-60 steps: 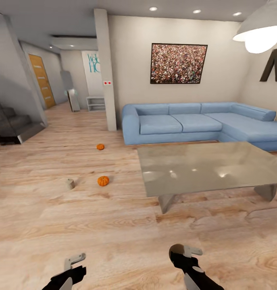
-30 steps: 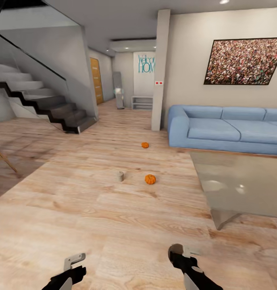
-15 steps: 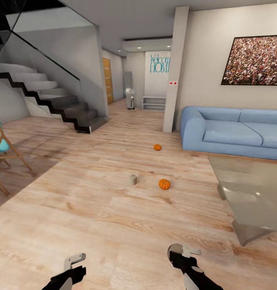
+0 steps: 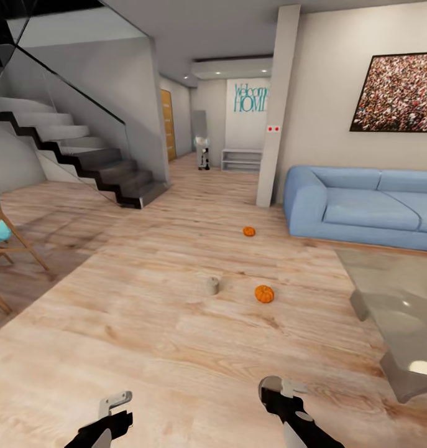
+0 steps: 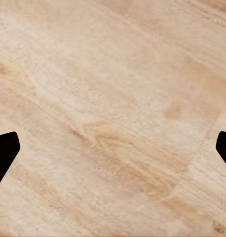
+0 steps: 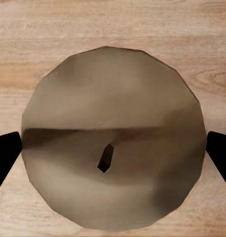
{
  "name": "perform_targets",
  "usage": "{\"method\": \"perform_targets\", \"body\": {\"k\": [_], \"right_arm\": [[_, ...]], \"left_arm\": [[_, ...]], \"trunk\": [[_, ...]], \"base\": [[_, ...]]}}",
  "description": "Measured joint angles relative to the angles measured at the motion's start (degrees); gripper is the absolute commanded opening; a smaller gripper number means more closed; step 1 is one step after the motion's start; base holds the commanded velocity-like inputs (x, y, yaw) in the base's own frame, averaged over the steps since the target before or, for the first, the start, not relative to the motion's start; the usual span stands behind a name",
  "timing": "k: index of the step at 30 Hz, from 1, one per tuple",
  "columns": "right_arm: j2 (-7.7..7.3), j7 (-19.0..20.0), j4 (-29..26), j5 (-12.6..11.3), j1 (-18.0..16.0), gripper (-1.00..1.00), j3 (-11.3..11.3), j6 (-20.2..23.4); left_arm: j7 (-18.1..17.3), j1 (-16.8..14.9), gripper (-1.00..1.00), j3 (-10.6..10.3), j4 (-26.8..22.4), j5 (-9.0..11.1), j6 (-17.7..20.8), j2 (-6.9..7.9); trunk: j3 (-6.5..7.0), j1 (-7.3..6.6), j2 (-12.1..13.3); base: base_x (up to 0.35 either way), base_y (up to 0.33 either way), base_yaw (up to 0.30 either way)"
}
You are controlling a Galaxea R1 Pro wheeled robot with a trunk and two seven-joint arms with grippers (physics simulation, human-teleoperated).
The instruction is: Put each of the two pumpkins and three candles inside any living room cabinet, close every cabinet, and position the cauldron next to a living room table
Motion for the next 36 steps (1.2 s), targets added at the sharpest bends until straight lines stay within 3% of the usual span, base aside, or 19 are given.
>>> {"method": "perform_targets", "body": {"k": [36], "right_arm": [[-0.01,0.01,-0.02,-0.18,0.01,-1.00,-0.02,-0.26]], "left_arm": [[-0.02,-0.02,1.00,-0.09,0.03,-0.11,-0.01,-0.01]], "trunk": [[0.00,0.00,0.00]], "base": [[0.254,0.201,-0.241]]}}
